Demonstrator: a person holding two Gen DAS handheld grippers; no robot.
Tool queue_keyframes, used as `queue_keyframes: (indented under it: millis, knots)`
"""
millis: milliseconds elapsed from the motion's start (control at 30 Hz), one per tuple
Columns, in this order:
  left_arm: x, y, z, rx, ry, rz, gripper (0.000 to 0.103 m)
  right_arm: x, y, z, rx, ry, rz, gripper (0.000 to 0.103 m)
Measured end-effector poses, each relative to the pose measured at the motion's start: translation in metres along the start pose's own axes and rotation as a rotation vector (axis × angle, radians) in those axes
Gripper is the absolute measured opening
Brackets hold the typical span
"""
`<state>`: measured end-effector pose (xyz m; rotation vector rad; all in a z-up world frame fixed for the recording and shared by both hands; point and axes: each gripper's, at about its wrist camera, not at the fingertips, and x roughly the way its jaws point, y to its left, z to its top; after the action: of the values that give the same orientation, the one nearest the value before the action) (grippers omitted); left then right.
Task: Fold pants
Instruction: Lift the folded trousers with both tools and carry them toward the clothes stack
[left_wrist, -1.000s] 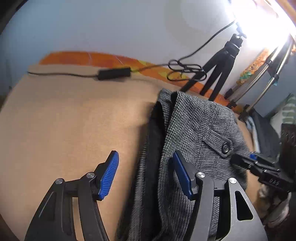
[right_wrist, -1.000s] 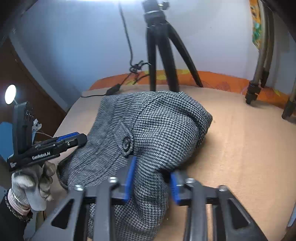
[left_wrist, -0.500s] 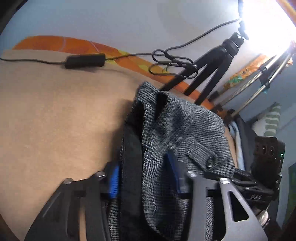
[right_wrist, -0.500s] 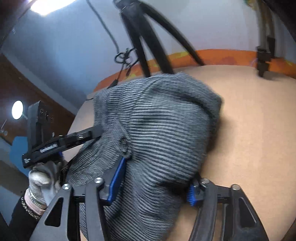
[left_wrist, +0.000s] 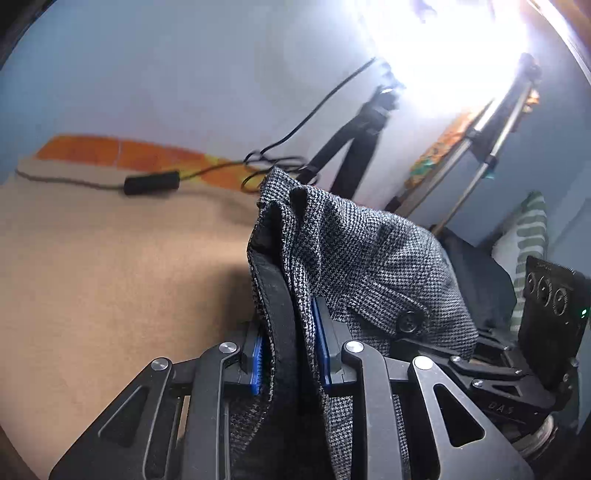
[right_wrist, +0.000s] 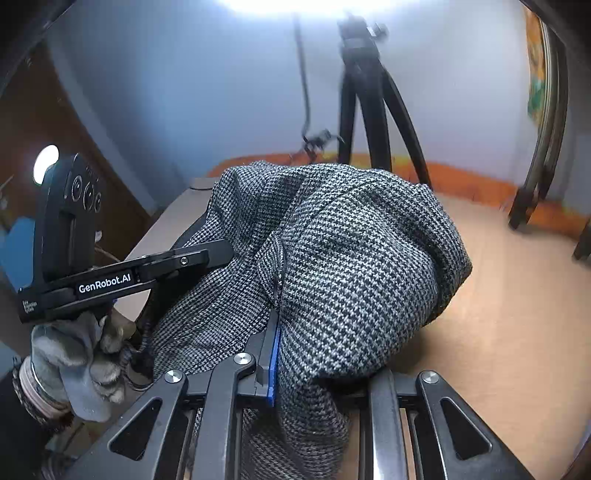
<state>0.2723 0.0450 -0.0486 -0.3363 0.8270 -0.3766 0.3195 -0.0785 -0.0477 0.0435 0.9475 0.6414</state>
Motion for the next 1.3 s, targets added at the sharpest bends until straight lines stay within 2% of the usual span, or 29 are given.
queue_keyframes:
  millis: [300,633,1000,1300]
  knots:
    - [-0.040,-0.048,-0.004,0.047,-0.060,-0.027,0.020,-0.064,0.017,-0.003,-0.104,-0.061,-0.064,0.018]
    - [-0.066,-0.124,-0.011,0.138,-0.145,-0.070,0.019,-0.133,0.018,-0.003,-0.150,-0.136,-0.136,0.018]
    - [-0.065,-0.201,-0.021,0.237,-0.167,-0.141,0.019,-0.212,-0.005,-0.032,-0.130,-0.205,-0.202,0.018]
    - [-0.044,-0.263,-0.026,0.316,-0.145,-0.207,0.019,-0.265,-0.048,-0.058,-0.084,-0.252,-0.259,0.018]
